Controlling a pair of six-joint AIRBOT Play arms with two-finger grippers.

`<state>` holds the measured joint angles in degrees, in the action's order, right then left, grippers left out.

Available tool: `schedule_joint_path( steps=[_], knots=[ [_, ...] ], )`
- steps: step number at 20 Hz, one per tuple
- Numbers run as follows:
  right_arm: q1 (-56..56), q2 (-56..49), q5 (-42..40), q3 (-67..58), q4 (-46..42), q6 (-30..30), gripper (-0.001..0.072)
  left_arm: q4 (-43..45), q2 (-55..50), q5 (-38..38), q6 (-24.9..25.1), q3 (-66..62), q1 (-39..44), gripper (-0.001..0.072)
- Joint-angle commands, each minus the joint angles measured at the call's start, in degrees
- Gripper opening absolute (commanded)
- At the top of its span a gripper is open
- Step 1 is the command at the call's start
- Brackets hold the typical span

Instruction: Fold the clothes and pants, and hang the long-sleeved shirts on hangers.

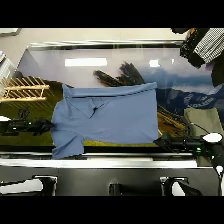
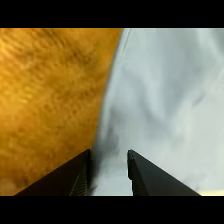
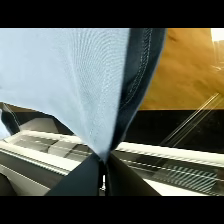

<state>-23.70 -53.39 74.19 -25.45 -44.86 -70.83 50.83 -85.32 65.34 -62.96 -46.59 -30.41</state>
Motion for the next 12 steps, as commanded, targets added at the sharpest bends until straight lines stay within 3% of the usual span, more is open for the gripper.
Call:
schedule_joint_path(
  steps=[1, 6, 7, 8, 10, 12],
  knots=[
    [0.0, 0.1, 0.2, -0.1, 0.4, -0.2, 0.0026, 5.2, 1.1, 3.2, -0.1, -0.1, -0.3, 0.0329],
    [0.0, 0.1, 0.2, -0.1, 0.9, -0.1, 0.0026, 5.7, 1.2, 0.5, -1.6, -0.1, -0.9, 0.0286],
    [0.0, 0.1, 0.3, -0.1, 0.9, -0.1, 0.0026, 5.7, 1.2, 0.2, -1.6, -0.1, -0.9, 0.0167],
    [0.0, 0.1, 0.7, -0.1, 1.2, 0.4, 0.0025, 5.7, 1.2, -0.2, -1.6, -0.1, -0.9, 0.0092],
    [0.0, 0.1, 1.5, -0.1, 3.0, 2.5, 0.0025, 5.3, 1.2, -0.9, -1.5, -0.1, -0.9, 0.0015],
    [0.0, 0.1, 1.7, -0.1, 7.1, 5.5, 0.0024, 4.4, 1.2, -1.3, -1.6, -0.1, -0.9, 0.0014]
  ],
)
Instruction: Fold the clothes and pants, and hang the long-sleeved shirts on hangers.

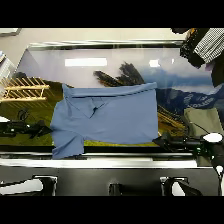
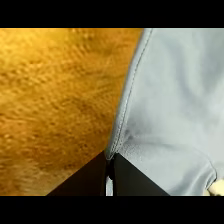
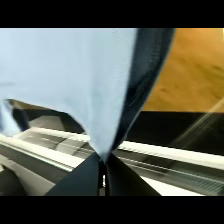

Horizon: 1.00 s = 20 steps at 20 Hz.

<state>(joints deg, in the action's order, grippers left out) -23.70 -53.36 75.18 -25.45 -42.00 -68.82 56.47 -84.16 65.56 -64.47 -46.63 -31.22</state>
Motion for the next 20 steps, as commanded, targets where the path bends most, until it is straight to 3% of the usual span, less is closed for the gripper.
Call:
schedule_joint_path(
  steps=[1, 6, 10, 13, 16, 20],
  knots=[
    [0.0, 0.0, 0.4, -0.2, 6.8, 5.2, 0.0024, -2.5, 0.3, -1.5, -0.1, -0.1, 0.0, 0.0014],
    [4.9, 0.0, -7.1, -12.5, 9.4, 7.0, 0.0023, -11.2, 7.5, -1.5, -0.8, -4.4, 2.1, 0.0012],
    [12.5, 0.0, -15.6, -36.5, -2.5, -4.5, 0.0023, -11.5, 19.3, -1.5, -7.8, -17.4, 4.5, 0.0012],
    [12.5, 0.0, -7.8, -57.7, -15.0, -14.0, 0.0022, -10.7, 29.3, -1.3, -13.8, -29.7, 4.0, 0.0012],
    [12.5, 1.5, 1.5, -75.3, -19.4, -18.6, 0.0023, -1.5, 38.9, -0.9, -24.0, -41.2, 4.0, 0.0012],
    [12.5, 8.8, -0.9, -87.5, -24.6, -25.4, 0.0023, 13.0, 49.4, 0.5, -36.9, -48.5, 4.0, 0.0012]
  ],
)
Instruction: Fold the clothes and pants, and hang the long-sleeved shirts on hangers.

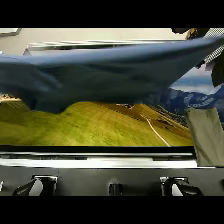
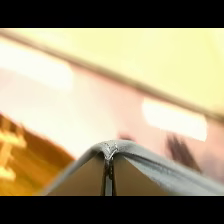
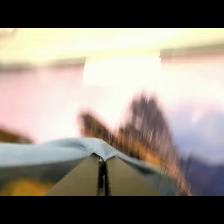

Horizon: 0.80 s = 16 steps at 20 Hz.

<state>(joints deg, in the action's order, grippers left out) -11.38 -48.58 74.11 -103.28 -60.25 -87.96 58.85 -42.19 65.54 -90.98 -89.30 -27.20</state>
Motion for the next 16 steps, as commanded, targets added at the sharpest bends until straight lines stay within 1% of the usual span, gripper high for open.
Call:
schedule_joint_path(
  steps=[1, 2, 4, 7, 9, 12, 14, 16],
  knots=[
    [0.2, 5.9, -1.3, -10.9, -8.9, -8.0, 0.0023, 12.7, 9.5, 0.9, -12.4, -5.9, 0.0, 0.0012],
    [0.2, 7.7, -3.0, -11.2, -11.5, -9.9, 0.0023, 15.0, 11.0, 1.7, -13.8, -5.9, 0.0, 0.0012],
    [0.2, 9.5, -4.0, -11.2, -15.7, -13.5, 0.0023, 18.2, 12.0, 4.2, -14.1, -5.9, 0.0, 0.0012],
    [0.2, 7.1, -0.7, -11.2, -16.9, -15.0, 0.0023, 18.7, 9.7, 6.4, -13.9, -5.6, 0.0, 0.0012],
    [0.2, 2.1, 4.7, -11.2, -16.7, -16.0, 0.0023, 16.8, 6.0, 6.7, -10.9, -4.5, 0.1, 0.0012],
    [0.2, -9.1, 12.8, -9.0, -13.6, -16.2, 0.0024, 10.0, -3.5, 6.7, -4.4, -1.4, 1.0, 0.0012],
    [0.2, -16.8, 12.7, -5.2, -10.1, -13.7, 0.0024, 8.9, -13.2, 6.2, -0.3, 0.5, 4.9, 0.0012],
    [0.2, -23.7, 9.0, -0.6, -8.4, -11.6, 0.0024, 9.0, -24.3, 4.5, 1.6, 1.0, 9.2, 0.0012]
  ],
)
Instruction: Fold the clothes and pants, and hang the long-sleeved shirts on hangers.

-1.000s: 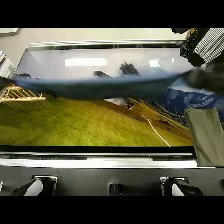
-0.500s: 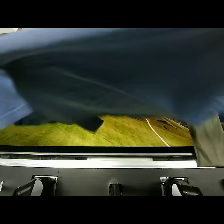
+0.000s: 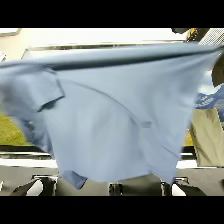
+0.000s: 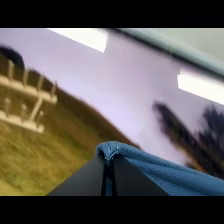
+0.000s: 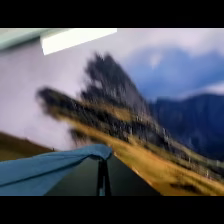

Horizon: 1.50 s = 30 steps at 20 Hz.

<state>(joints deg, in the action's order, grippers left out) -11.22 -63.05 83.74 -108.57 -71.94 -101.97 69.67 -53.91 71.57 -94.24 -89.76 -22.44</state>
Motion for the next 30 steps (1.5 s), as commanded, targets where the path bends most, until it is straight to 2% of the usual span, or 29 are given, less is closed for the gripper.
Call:
schedule_joint_path(
  steps=[1, 6, 9, 11, 16, 19, 25, 30],
  knots=[
    [0.0, -12.4, -3.1, 6.8, 3.3, 2.6, 0.0024, -1.7, -18.0, -3.3, 5.5, 1.4, 6.3, 0.0012],
    [0.0, -29.1, -15.5, 10.3, 8.8, 6.0, 0.0024, -1.8, -41.4, -16.2, 6.0, -0.5, 12.7, 0.0012],
    [0.5, -36.0, -19.9, 10.3, 12.2, 9.9, 0.0024, -1.8, -49.5, -17.4, 6.4, -4.6, 14.5, 0.0013],
    [1.7, -38.7, -18.8, 10.3, 11.2, 11.0, 0.0024, -1.7, -51.3, -15.0, 6.7, -5.0, 15.2, 0.0012],
    [5.2, -40.7, -10.0, 10.3, 1.2, 10.1, 0.0024, -1.0, -52.0, 0.0, 6.8, -4.9, 15.4, 0.0012],
    [5.8, -40.7, -7.1, 10.3, -2.3, 9.1, 0.0024, 0.0, -52.0, 6.4, 6.5, -4.9, 15.4, 0.0013],
    [5.8, -40.8, -5.2, 10.3, -8.3, 5.6, 0.0024, 7.8, -52.2, 11.0, 6.2, -4.9, 14.8, 0.0012],
    [5.8, -42.8, -4.7, 10.3, -8.3, 5.8, 0.0024, 7.7, -53.0, 10.5, 6.4, -4.9, 14.3, 0.0013]
  ],
)
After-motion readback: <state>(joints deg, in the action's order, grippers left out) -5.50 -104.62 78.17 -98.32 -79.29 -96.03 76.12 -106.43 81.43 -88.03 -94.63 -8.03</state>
